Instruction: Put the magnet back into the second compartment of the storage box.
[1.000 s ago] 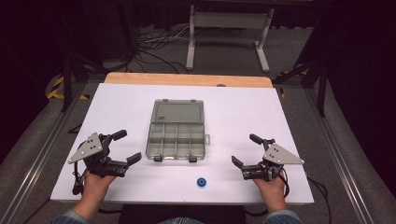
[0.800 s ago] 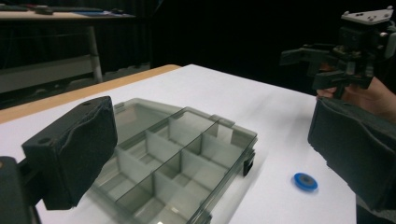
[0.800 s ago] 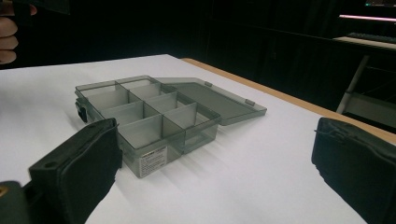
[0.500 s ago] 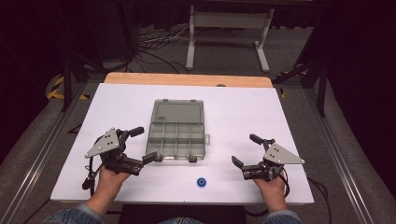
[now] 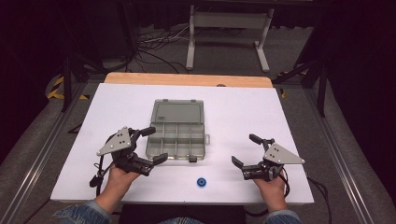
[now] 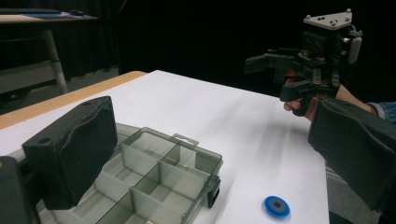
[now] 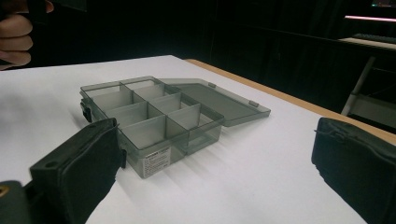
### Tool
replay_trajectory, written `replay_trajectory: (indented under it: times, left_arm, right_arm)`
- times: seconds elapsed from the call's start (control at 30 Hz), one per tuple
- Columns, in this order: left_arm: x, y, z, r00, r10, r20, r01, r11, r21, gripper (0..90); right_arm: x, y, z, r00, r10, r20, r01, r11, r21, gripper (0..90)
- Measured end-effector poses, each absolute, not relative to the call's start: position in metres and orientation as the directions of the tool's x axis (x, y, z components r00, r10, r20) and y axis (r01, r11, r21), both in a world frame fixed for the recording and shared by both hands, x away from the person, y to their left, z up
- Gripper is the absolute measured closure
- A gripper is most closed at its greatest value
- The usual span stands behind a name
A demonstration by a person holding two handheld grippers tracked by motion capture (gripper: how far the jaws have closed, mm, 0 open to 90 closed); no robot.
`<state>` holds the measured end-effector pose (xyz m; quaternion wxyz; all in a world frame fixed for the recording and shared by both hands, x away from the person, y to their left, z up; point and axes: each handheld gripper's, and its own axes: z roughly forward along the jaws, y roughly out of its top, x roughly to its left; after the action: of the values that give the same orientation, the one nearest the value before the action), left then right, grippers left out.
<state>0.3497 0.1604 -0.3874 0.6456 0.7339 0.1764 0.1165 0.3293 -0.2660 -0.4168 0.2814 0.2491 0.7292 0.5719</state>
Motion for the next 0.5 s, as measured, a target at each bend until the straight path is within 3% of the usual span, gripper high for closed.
replay_trajectory:
  times: [0.5]
  left_arm:
    - [0.353,0.133,-0.386,0.934,0.351,-0.065,0.114,-0.12,0.986,2.2]
  right_arm:
    - [0.329,-0.268,-0.416,-0.724,0.681,-0.11,0.044,0.206,0.978,2.0]
